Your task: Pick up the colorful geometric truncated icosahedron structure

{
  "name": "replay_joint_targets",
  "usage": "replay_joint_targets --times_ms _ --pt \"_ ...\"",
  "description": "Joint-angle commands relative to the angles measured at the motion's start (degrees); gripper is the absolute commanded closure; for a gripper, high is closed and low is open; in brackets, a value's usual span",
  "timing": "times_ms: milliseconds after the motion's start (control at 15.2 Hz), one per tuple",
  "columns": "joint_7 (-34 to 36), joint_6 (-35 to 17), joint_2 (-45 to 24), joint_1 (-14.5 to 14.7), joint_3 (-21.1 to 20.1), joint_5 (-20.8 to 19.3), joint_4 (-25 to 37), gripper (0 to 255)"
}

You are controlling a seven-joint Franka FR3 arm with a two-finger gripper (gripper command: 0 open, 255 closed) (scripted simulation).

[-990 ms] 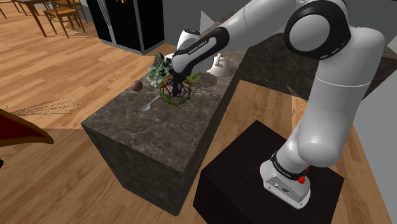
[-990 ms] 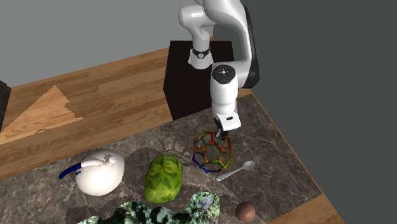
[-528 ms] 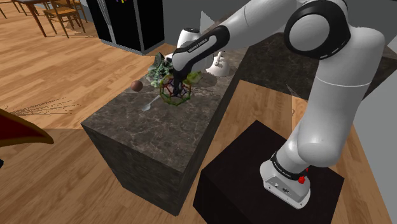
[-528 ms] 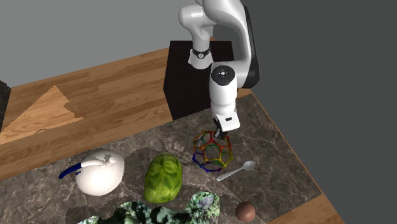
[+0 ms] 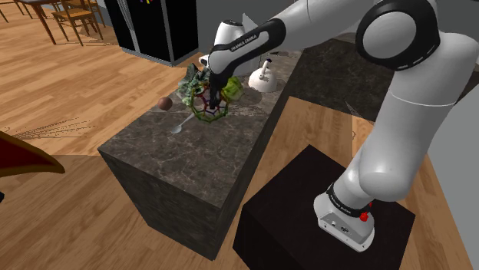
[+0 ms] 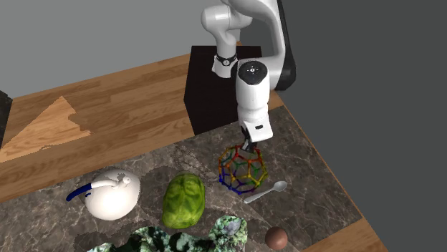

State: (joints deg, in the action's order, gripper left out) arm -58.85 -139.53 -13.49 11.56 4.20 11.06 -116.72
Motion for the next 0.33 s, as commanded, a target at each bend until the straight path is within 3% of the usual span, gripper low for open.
replay_joint_targets --times_ms 0,264 --pt "0.42 1.41 0.77 0.08 0.1 -0.36 0.78 255" --pt "0.78 2.85 1.65 0.12 0.2 -0.7 1.37 255"
